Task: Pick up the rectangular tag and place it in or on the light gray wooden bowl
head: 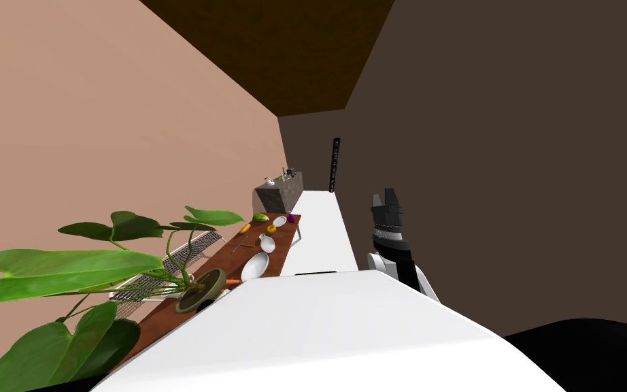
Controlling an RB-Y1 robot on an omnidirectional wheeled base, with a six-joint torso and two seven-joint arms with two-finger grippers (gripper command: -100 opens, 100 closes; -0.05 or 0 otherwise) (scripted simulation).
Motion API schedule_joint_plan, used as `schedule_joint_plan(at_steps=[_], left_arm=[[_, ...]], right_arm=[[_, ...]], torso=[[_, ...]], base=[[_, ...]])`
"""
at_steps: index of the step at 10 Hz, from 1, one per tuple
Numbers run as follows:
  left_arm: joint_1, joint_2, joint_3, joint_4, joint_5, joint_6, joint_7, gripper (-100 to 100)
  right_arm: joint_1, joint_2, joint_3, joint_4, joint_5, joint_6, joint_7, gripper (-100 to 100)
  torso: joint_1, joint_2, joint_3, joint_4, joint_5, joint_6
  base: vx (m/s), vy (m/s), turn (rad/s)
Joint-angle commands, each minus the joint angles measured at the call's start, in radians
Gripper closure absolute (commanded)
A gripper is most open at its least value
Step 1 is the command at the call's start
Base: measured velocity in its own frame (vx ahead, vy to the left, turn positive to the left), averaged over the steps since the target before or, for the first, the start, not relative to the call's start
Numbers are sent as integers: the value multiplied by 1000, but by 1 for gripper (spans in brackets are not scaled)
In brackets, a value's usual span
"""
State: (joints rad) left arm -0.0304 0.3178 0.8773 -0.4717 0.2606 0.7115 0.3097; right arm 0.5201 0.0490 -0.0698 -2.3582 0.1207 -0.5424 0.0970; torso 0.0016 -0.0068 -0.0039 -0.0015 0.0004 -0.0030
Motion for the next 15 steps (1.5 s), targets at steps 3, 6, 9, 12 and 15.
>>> schedule_joint_plan(at_steps=[3, 6, 9, 12, 15], left_arm=[[6, -8, 6, -10, 0, 25, 8, 0], [8, -35, -14, 10, 4, -25, 8, -100], [9, -55, -30, 25, 7, -61, 9, -100], [11, -76, -46, 40, 9, -98, 9, -100], [9, -72, -44, 48, 12, -103, 5, 100]], right_arm=[[0, 0, 0, 0, 0, 0, 0, 0], [0, 0, 0, 0, 0, 0, 0, 0], [0, 0, 0, 0, 0, 0, 0, 0], [0, 0, 0, 0, 0, 0, 0, 0], [0, 0, 0, 0, 0, 0, 0, 0]], torso=[[0, 0, 0, 0, 0, 0], [3, -1, -1, 0, 1, 0], [1, -1, -1, 0, 0, 0], [2, -1, 0, 0, 0, 0], [-1, 0, 0, 0, 0, 0]], base=[[2, 16, -37], [18, 56, 40], [18, 37, 31], [12, 43, 27], [2, 5, 0]])
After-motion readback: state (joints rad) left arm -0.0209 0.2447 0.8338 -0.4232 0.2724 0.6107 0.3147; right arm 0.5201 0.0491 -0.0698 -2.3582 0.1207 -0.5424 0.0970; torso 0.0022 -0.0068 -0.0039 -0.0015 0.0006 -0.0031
